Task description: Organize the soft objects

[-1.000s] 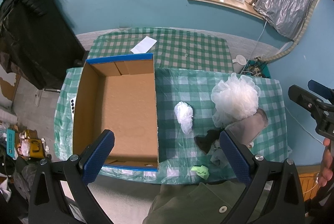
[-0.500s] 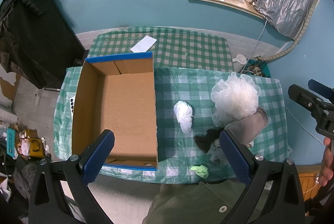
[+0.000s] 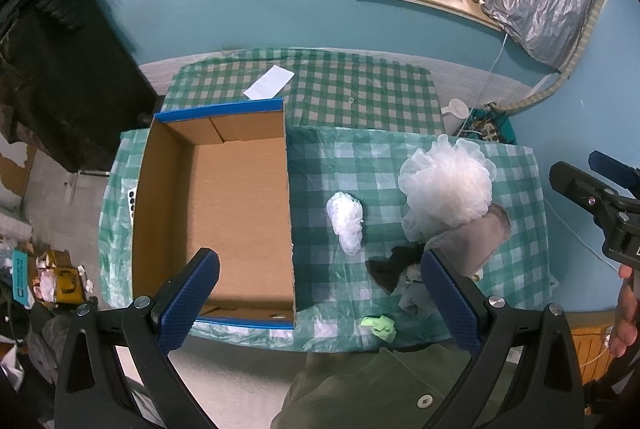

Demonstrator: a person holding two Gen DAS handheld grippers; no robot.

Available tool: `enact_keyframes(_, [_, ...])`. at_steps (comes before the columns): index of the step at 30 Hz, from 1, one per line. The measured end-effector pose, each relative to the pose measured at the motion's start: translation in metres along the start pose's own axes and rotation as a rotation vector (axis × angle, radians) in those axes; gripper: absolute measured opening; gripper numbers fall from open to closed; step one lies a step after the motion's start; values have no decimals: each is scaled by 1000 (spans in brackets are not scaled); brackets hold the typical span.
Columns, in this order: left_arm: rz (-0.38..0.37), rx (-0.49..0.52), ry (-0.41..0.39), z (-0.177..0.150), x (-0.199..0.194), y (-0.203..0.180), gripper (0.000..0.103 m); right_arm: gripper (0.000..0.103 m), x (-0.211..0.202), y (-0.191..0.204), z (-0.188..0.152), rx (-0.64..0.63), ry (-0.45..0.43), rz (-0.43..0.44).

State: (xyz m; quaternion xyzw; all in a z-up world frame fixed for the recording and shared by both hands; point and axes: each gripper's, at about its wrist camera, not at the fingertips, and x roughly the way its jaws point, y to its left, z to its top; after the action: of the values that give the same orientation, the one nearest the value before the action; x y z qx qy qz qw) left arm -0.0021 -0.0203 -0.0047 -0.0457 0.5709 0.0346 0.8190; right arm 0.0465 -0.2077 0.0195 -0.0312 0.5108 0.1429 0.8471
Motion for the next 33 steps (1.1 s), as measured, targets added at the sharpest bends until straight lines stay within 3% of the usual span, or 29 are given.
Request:
enact_keyframes(10, [-29, 7, 34, 8, 15, 1, 102, 101, 4, -21, -12, 42, 32, -21])
enact_keyframes(26, [-42, 82, 118, 20, 73, -17, 102, 101, 41, -59, -20, 189, 176, -87])
enact_keyframes(33, [-32, 132, 148, 22, 101, -34, 102, 101, 65, -77, -38, 289, 233, -58])
